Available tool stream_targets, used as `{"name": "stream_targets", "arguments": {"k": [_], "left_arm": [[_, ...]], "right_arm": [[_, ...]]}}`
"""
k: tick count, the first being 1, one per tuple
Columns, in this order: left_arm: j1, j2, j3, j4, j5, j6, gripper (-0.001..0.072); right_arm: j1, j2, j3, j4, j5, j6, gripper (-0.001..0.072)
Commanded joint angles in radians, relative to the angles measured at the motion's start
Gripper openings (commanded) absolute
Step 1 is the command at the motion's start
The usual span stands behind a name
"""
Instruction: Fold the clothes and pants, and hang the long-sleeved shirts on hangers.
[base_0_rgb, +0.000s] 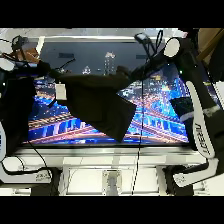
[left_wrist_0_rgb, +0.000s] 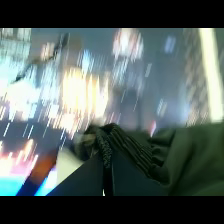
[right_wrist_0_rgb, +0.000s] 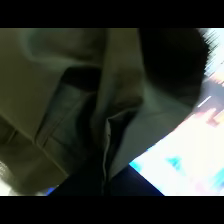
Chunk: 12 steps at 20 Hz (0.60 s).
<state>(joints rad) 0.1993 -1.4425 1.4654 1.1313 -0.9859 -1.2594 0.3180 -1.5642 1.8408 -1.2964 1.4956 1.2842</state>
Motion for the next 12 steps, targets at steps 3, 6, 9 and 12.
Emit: {"name": "stream_targets", "arguments": {"k": [3,6,9,12], "left_arm": [[0.011,0.066,-0.051,0.319,-0.317,-0.045,0.0011],[-0.002,0.064,-0.094,0.324,-0.272,-0.040,0.0011],[-0.025,0.064,-0.163,0.324,-0.172,-0.041,0.0011],[-0.033,0.063,-0.242,0.325,-0.124,-0.042,0.0011]], "right_arm": [[0.230,0.227,-0.418,0.009,0.063,0.128,-0.0001],[0.367,0.261,-0.689,0.063,-0.072,0.230,0.0000],[0.482,0.261,-0.843,0.121,-0.234,0.279,0.0000],[0.545,0.261,-0.907,0.114,-0.333,0.385,0.0001]]}}
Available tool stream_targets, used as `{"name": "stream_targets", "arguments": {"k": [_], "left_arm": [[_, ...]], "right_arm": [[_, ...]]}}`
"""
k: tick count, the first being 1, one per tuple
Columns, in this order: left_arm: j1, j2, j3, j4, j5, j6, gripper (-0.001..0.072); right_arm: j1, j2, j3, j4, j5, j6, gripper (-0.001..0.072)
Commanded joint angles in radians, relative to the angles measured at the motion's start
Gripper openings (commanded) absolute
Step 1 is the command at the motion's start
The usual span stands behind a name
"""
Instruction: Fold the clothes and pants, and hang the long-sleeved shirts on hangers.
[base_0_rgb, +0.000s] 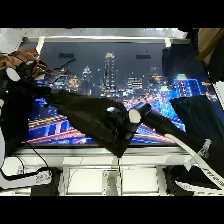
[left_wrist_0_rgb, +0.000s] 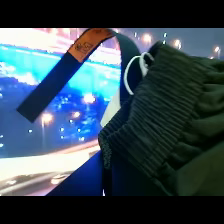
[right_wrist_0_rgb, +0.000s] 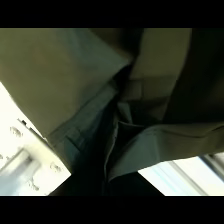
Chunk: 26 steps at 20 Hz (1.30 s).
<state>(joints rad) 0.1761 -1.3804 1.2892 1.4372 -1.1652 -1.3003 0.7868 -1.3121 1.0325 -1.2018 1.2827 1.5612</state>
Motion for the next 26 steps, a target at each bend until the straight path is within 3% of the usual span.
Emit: {"name": "stream_targets", "arguments": {"k": [1,2,3,4,5,7,8,12,14,16,17,19,23,26], "left_arm": [[-0.010,-0.001,-0.093,0.023,0.066,0.000,0.0011],[-0.010,-0.009,-0.119,0.022,0.076,-0.001,0.0011],[-0.010,-0.019,-0.138,0.022,0.085,-0.001,0.0012],[-0.010,-0.033,-0.146,0.021,0.085,-0.002,0.0023],[-0.010,-0.045,-0.146,0.021,0.085,-0.006,0.0077],[-0.010,-0.044,-0.140,0.021,0.100,-0.005,0.0653],[-0.010,-0.039,-0.125,0.021,0.099,-0.010,0.0698],[-0.014,0.033,-0.023,-0.043,0.113,-0.046,0.0697],[-0.015,0.091,-0.007,-0.225,0.183,-0.042,0.0696],[-0.052,0.118,-0.007,-0.431,0.211,0.075,0.0696],[-0.092,0.113,-0.007,-0.459,0.198,0.114,0.0695],[-0.203,0.081,-0.007,-0.459,0.143,0.113,0.0694],[-0.475,-0.013,-0.007,-0.466,0.103,0.111,0.0693],[-0.646,-0.079,-0.007,-0.470,0.103,0.109,0.0693]], "right_arm": [[0.086,0.008,-0.104,0.019,-0.125,0.157,0.0006],[0.086,0.009,-0.104,0.023,-0.122,0.198,0.0107],[0.086,0.009,-0.103,0.023,-0.106,0.236,0.0343],[0.085,0.010,-0.100,0.022,-0.085,0.252,0.0486],[0.085,0.011,-0.089,0.022,-0.041,0.255,0.0481],[0.085,0.040,-0.054,-0.003,0.064,0.255,0.0481],[0.085,0.076,-0.032,-0.037,0.119,0.261,0.0480],[0.085,0.302,0.032,-0.304,0.255,0.432,0.0481],[0.085,0.423,0.024,-0.449,0.238,0.561,0.0482],[0.045,0.494,-0.013,-0.464,0.218,0.621,0.0483],[0.011,0.509,-0.045,-0.438,0.217,0.621,0.0483],[-0.076,0.521,-0.137,-0.372,0.178,0.597,0.0484],[-0.254,0.518,-0.298,-0.209,-0.172,0.491,0.0481],[-0.347,0.520,-0.313,-0.138,-0.230,0.387,0.0481]]}}
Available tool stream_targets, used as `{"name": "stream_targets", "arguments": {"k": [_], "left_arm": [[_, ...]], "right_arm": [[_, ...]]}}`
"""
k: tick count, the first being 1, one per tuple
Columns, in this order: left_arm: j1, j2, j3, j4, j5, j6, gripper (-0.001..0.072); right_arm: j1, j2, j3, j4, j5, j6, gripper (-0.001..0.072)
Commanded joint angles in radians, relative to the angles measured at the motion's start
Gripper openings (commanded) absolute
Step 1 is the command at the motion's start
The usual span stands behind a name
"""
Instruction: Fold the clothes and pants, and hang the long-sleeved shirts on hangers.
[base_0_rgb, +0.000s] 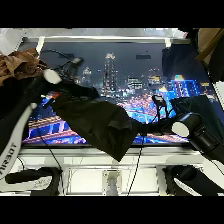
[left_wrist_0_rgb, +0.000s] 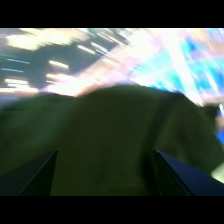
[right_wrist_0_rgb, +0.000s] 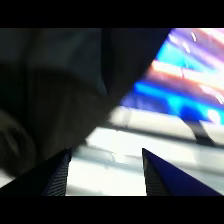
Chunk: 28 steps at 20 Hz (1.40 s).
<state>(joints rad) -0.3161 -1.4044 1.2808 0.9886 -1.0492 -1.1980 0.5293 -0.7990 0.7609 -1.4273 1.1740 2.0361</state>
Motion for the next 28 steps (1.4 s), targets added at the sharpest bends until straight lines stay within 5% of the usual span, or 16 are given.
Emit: {"name": "stream_targets", "arguments": {"k": [1,4,7,13,16,22,28], "left_arm": [[-0.201,-0.075,0.001,-0.021,-0.014,-0.010,0.0692],[-0.266,-0.117,0.001,-0.011,-0.015,-0.074,0.0632],[-0.254,-0.122,0.001,0.035,-0.052,-0.149,0.0002],[-0.289,-0.126,0.000,0.034,-0.174,-0.171,0.0012],[-0.388,-0.127,0.000,0.016,-0.171,-0.183,0.0011],[-0.598,-0.148,0.001,0.013,-0.003,-0.183,0.0011],[-0.428,-0.085,0.062,0.043,0.062,-0.209,0.0012]], "right_arm": [[-0.103,0.007,-0.041,0.088,-0.114,-0.114,0.0481],[-0.111,0.006,-0.041,0.087,-0.110,-0.180,0.0481],[-0.111,0.006,-0.041,0.075,-0.109,-0.228,0.0481],[-0.111,0.006,-0.042,-0.014,0.015,-0.234,0.0480],[-0.111,0.005,-0.045,-0.017,0.037,-0.256,0.0419],[-0.111,-0.014,-0.045,0.009,0.040,-0.356,0.0418],[-0.133,-0.068,-0.192,0.137,-0.118,-0.299,0.0432]]}}
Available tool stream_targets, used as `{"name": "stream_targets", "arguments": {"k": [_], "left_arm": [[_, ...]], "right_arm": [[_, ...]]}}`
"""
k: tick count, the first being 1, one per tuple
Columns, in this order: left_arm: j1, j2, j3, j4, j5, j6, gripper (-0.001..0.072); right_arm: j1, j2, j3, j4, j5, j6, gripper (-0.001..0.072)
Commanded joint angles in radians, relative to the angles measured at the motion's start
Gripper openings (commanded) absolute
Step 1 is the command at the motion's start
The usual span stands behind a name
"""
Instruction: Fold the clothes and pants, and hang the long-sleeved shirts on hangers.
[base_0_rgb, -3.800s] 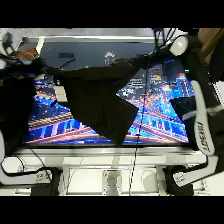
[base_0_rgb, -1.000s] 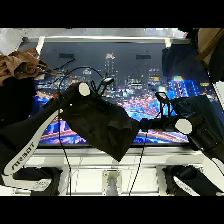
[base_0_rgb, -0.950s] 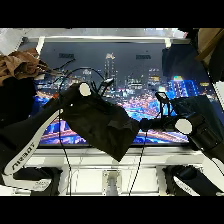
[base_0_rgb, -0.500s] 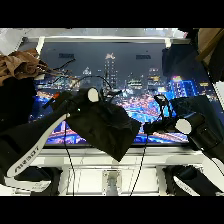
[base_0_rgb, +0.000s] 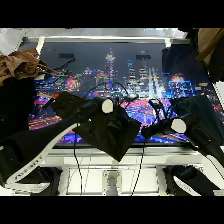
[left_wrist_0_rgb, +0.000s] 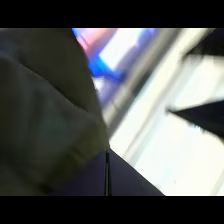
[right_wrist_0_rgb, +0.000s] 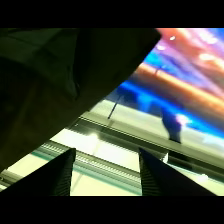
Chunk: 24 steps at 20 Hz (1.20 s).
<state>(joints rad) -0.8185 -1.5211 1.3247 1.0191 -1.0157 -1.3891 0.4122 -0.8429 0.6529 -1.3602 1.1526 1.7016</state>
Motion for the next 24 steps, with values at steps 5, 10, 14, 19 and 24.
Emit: {"name": "stream_targets", "arguments": {"k": [5,10,14,19,24], "left_arm": [[0.277,0.178,0.018,0.038,-0.055,-0.029,0.0012],[0.393,0.287,0.018,0.062,-0.055,-0.028,0.0012],[0.402,0.296,0.018,0.062,-0.055,-0.028,0.0012],[0.402,0.297,0.018,0.062,-0.096,-0.028,0.0012],[0.402,0.297,0.018,0.063,-0.149,-0.024,0.0012]], "right_arm": [[-0.195,0.083,-0.158,0.194,-0.432,0.027,0.0298],[-0.499,0.283,0.014,-0.100,-0.153,0.002,0.0300],[-0.608,0.332,0.076,-0.046,-0.052,0.028,0.0319],[-0.608,0.209,-0.303,0.614,-0.027,-0.101,0.0486],[-0.605,0.057,-0.545,1.009,-0.064,-0.336,0.0704]]}}
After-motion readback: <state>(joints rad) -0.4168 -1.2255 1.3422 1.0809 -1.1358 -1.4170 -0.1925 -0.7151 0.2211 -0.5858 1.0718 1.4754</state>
